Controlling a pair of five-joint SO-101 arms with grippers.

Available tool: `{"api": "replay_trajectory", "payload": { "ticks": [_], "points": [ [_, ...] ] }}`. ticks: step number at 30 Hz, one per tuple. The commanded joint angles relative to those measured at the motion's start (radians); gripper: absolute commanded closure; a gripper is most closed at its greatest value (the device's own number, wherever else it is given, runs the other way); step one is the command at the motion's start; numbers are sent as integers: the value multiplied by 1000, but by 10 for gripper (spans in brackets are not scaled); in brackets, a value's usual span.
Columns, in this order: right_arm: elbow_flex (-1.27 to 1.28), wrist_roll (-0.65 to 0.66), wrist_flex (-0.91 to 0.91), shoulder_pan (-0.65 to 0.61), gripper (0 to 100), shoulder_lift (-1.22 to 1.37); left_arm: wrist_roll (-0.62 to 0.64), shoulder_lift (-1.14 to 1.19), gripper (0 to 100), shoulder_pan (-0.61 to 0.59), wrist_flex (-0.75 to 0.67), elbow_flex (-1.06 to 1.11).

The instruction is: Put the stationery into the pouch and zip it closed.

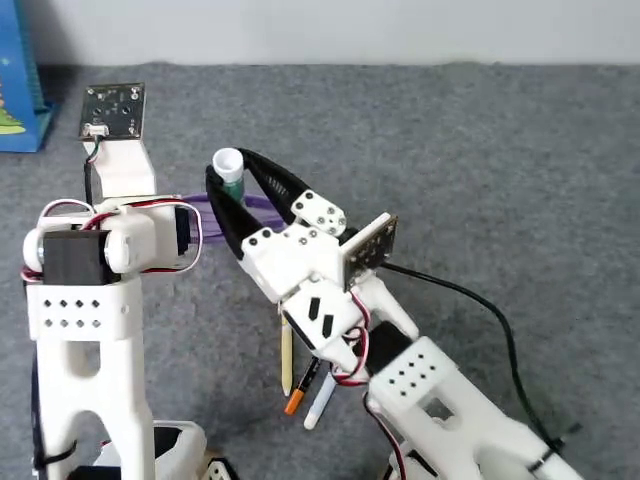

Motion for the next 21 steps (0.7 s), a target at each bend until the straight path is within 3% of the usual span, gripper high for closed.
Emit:
{"api": "replay_trajectory", "payload": {
  "ticks": [1,6,11,13,18,21],
  "points": [
    [-8,-2,-53,13,991,51,-6,3,987,-25,-31,1],
    [-6,-2,-31,18,973,67,-6,3,987,-29,-38,4],
    [-11,-2,110,16,812,-10,-6,5,987,-29,-32,5],
    [-11,-2,174,18,794,-65,-6,5,987,-29,-32,5],
    [-23,-12,473,44,794,-260,-6,5,987,-32,-32,5],
    [-81,-123,751,125,794,-348,-6,3,987,-32,-32,5]
  ]
}}
